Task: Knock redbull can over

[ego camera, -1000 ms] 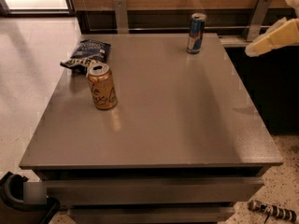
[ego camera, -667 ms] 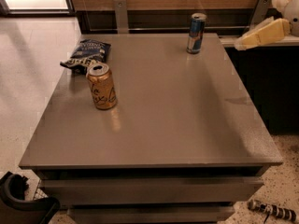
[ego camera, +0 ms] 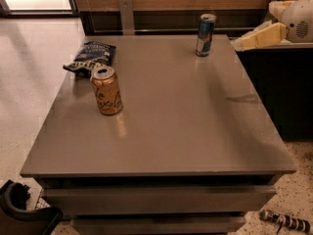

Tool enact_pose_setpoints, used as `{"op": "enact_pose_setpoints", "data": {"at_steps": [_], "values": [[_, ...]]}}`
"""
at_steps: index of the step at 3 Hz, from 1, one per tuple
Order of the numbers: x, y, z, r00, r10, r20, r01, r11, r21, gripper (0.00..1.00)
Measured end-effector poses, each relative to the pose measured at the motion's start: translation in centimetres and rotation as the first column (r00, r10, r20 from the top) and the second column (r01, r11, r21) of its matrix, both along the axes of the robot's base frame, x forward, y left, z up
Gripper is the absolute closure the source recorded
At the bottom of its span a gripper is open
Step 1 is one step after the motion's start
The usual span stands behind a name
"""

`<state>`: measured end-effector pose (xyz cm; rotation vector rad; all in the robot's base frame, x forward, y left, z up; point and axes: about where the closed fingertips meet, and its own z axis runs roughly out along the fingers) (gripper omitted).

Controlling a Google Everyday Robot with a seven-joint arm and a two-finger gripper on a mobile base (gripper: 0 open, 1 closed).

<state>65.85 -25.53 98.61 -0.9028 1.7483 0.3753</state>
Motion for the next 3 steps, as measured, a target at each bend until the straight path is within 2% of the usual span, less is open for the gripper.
{"op": "enact_pose_setpoints", "data": {"at_steps": [1,2,3], "values": [[1.7,0.6,-0.8,0.9999,0.001,0.010,-0.001,0.999,0.034,0.00],[5.4,1.3,-2.7,0.9998,0.008,0.021,-0.010,0.995,0.099,0.00],[9.2,1.9,-5.0,0.9995,0.023,0.023,-0.026,0.985,0.171,0.00]]}}
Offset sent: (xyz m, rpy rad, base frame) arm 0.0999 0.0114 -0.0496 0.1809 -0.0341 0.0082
